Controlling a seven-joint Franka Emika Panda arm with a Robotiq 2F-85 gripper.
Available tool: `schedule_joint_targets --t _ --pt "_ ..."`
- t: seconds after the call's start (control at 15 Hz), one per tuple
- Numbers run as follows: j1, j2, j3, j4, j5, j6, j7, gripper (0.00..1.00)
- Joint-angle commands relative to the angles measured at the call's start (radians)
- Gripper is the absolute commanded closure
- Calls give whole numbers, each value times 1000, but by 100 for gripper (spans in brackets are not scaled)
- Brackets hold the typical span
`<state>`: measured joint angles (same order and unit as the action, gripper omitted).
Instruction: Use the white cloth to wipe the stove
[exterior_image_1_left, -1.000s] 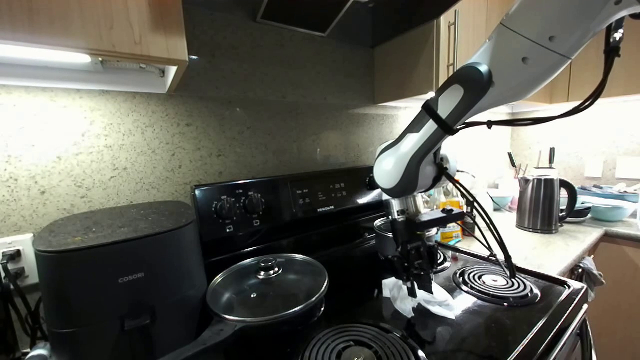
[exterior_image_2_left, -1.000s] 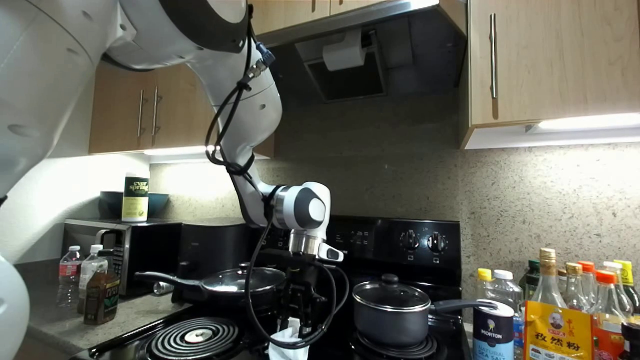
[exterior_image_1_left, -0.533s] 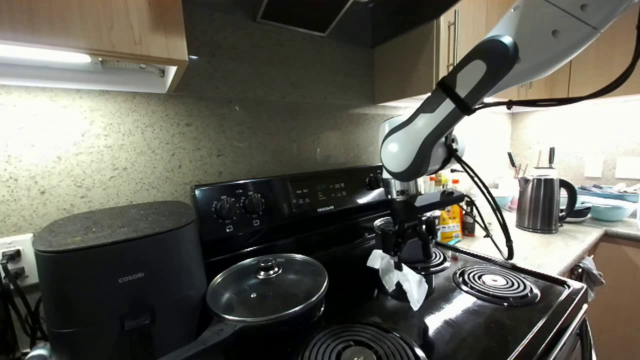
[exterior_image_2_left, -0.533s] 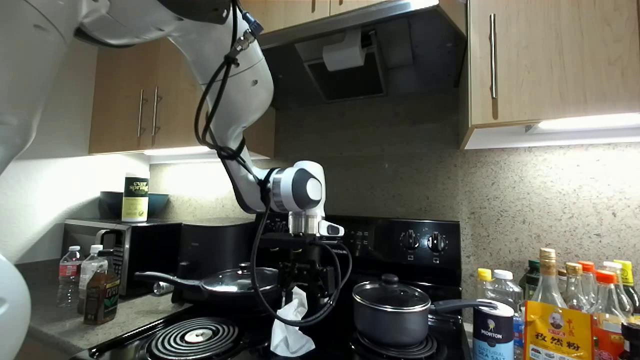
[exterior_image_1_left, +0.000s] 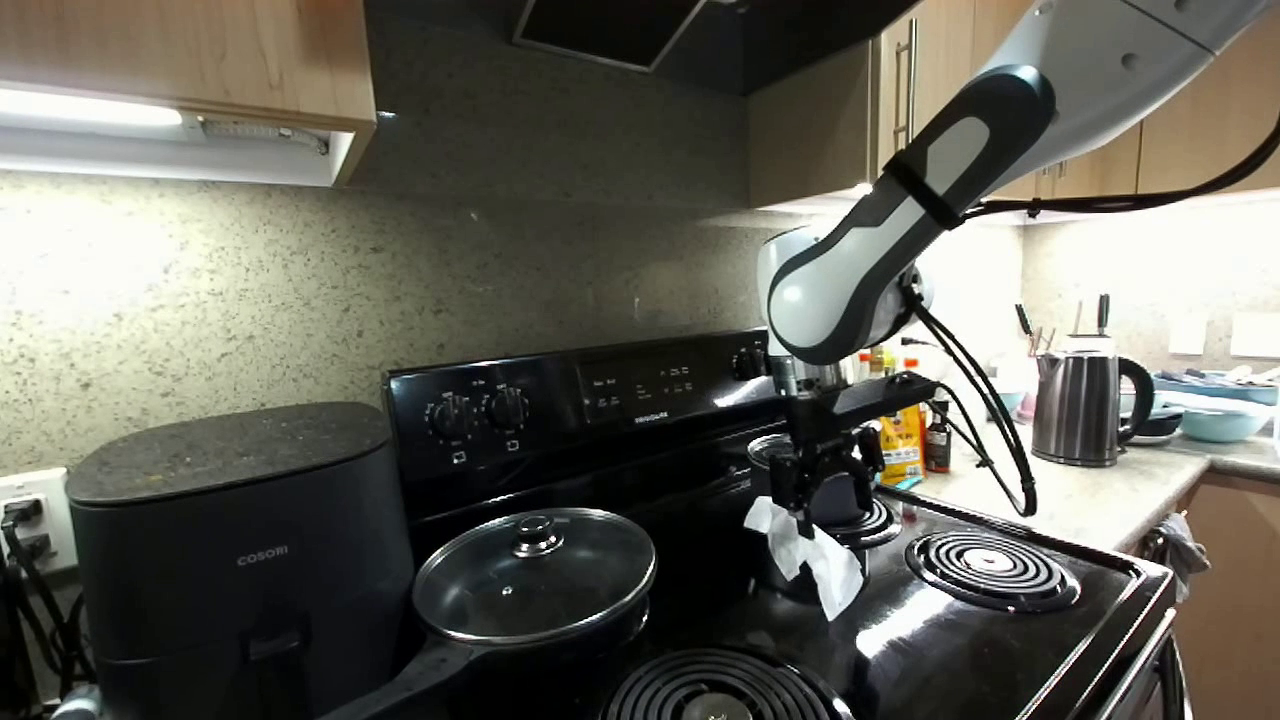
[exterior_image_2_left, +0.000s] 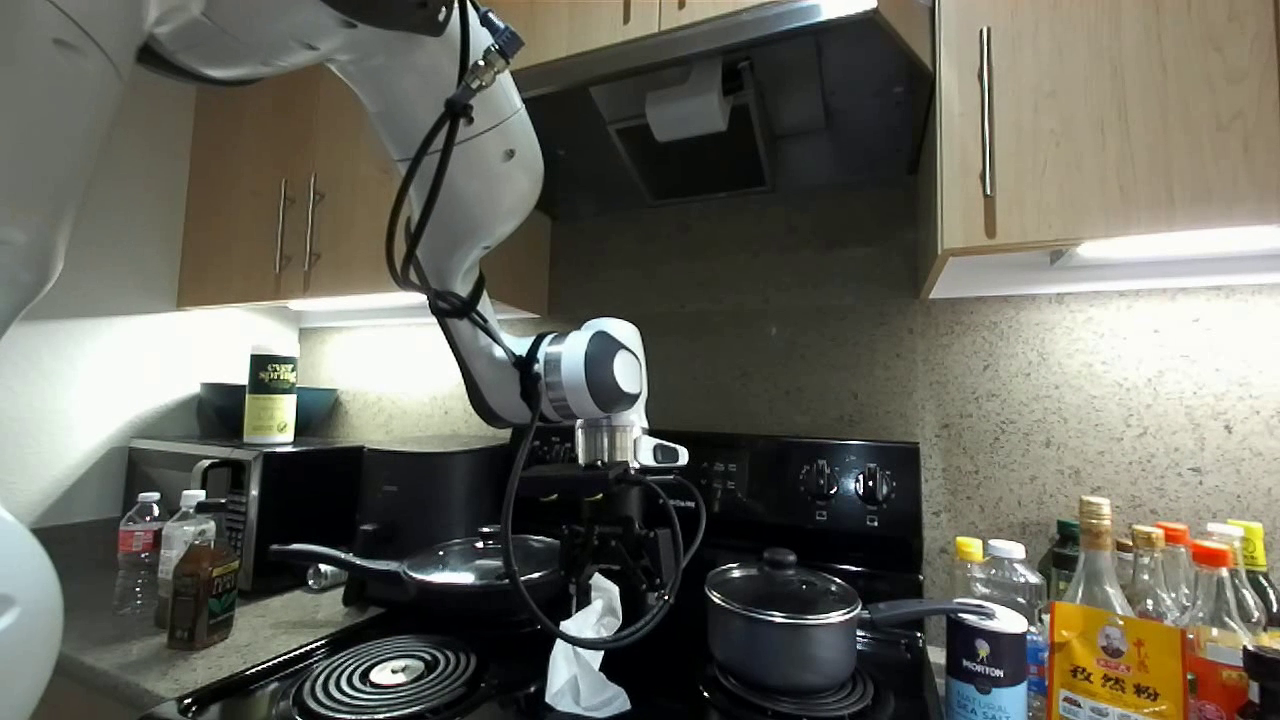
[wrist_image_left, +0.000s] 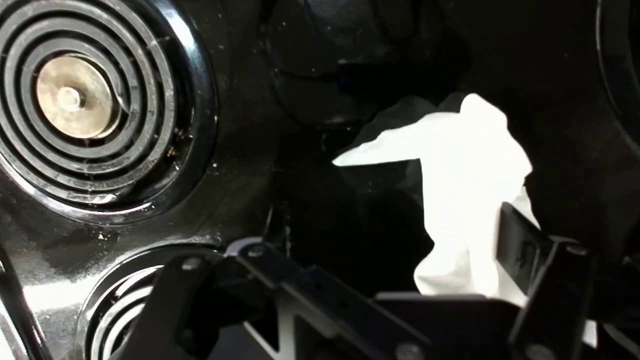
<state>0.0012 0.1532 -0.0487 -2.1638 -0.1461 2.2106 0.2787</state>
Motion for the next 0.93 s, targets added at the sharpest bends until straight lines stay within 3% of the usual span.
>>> schedule_joint_targets --t 0.0,0.33,0.47,0.6,0.87 --pt "2 -23 -2 -18 -20 29 27 0" --pt "-19 -65 10 -51 162 207 -28 0" --pt "-3 -5 -11 -1 92 132 64 0" --pt "-9 -26 -4 -14 137 170 34 0" --pt "-5 -9 -6 5 117 149 28 0"
